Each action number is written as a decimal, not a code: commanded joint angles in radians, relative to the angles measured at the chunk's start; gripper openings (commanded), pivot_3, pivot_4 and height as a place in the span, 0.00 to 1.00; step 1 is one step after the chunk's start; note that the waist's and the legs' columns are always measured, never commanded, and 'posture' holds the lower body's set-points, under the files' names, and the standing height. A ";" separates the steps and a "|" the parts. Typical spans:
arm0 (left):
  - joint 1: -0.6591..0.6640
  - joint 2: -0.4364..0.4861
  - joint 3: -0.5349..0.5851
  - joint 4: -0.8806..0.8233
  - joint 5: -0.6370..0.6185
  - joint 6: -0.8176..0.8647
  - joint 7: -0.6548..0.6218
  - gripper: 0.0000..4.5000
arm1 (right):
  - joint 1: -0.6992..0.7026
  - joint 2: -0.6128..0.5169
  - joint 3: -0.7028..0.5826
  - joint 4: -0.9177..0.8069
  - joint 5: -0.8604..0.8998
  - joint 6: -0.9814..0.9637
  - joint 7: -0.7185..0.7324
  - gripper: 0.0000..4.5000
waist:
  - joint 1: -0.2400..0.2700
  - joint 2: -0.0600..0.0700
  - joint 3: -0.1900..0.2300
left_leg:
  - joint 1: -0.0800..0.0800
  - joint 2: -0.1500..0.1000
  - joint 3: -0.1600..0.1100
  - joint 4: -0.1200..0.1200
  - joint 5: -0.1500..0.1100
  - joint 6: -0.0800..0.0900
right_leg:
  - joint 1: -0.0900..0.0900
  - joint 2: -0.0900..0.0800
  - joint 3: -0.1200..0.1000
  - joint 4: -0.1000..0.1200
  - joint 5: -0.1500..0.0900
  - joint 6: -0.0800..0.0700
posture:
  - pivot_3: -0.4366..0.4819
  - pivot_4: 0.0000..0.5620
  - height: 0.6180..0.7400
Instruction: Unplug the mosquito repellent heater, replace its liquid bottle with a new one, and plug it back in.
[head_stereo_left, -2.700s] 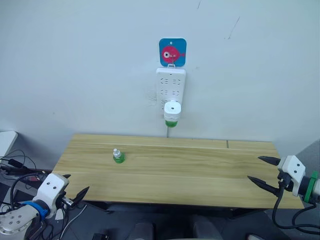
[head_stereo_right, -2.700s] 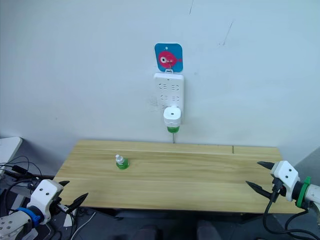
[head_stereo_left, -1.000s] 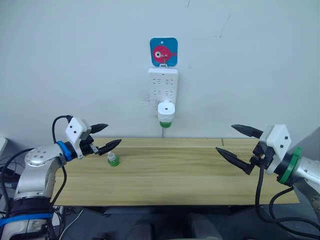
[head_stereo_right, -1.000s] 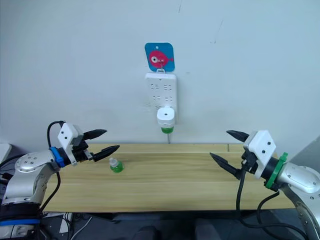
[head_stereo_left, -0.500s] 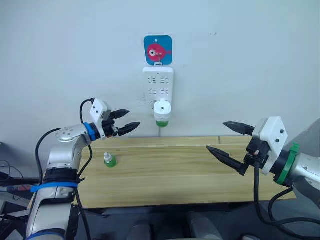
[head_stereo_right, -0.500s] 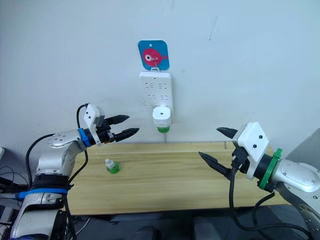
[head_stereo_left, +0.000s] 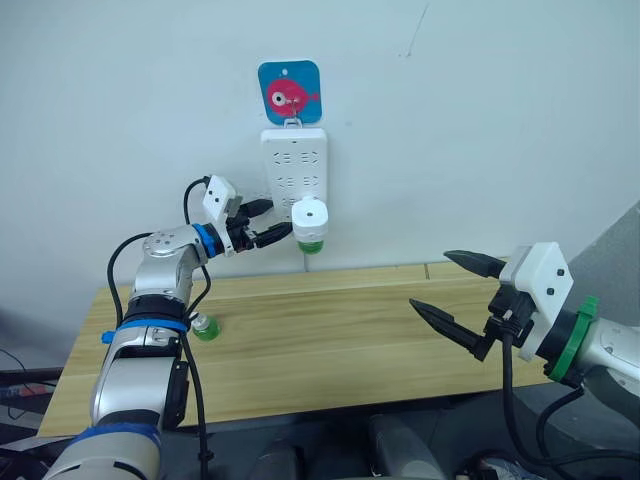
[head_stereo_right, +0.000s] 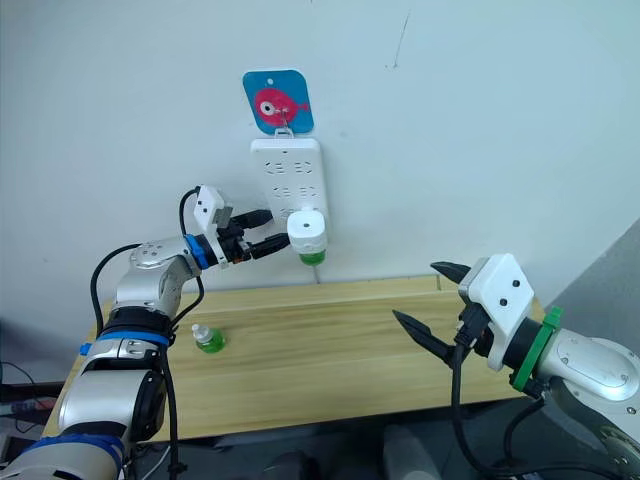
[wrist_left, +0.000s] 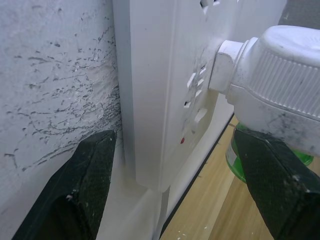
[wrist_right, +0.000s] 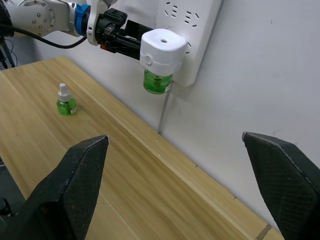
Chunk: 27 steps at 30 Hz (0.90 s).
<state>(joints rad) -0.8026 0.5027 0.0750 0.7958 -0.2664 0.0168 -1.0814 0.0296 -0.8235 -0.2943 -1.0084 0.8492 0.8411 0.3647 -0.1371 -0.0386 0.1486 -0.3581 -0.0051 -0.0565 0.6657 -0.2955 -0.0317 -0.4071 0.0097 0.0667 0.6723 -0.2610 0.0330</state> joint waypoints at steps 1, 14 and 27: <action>-0.055 -0.008 -0.001 -0.003 -0.001 -0.023 -0.037 0.87 | 0.007 -0.014 -0.029 -0.038 0.024 -0.011 -0.015 1.00 | -0.002 0.000 0.002 | 0.000 0.000 0.000 0.000 0.000 0.000 | 0.000 0.000 0.000 0.000 0.000 0.000 | 0.18 0.27 1.00; -0.109 -0.010 -0.017 0.005 0.015 -0.041 -0.123 0.83 | 0.008 -0.023 -0.020 -0.035 0.051 -0.031 -0.032 1.00 | -0.008 0.000 0.004 | -0.006 0.000 -0.002 -0.001 0.000 0.001 | -0.002 -0.001 -0.002 -0.008 0.002 0.003 | 0.18 0.27 1.00; -0.103 -0.031 -0.022 -0.018 0.010 -0.020 -0.134 0.29 | -0.257 0.087 0.206 0.044 -0.007 0.079 -0.241 1.00 | -0.008 0.002 0.005 | -0.006 -0.001 -0.008 0.000 -0.001 0.002 | -0.001 -0.002 -0.002 -0.009 0.002 0.003 | 0.18 0.27 1.00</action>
<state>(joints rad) -0.8830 0.4787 0.0554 0.8128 -0.2559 -0.0016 -1.2116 -0.2003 -0.7455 -0.1086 -0.9674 0.8635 0.8918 0.1778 -0.1454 -0.0365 0.1539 -0.3644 -0.0064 -0.0650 0.6655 -0.2964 -0.0301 -0.4084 0.0072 0.0650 0.6633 -0.2588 0.0360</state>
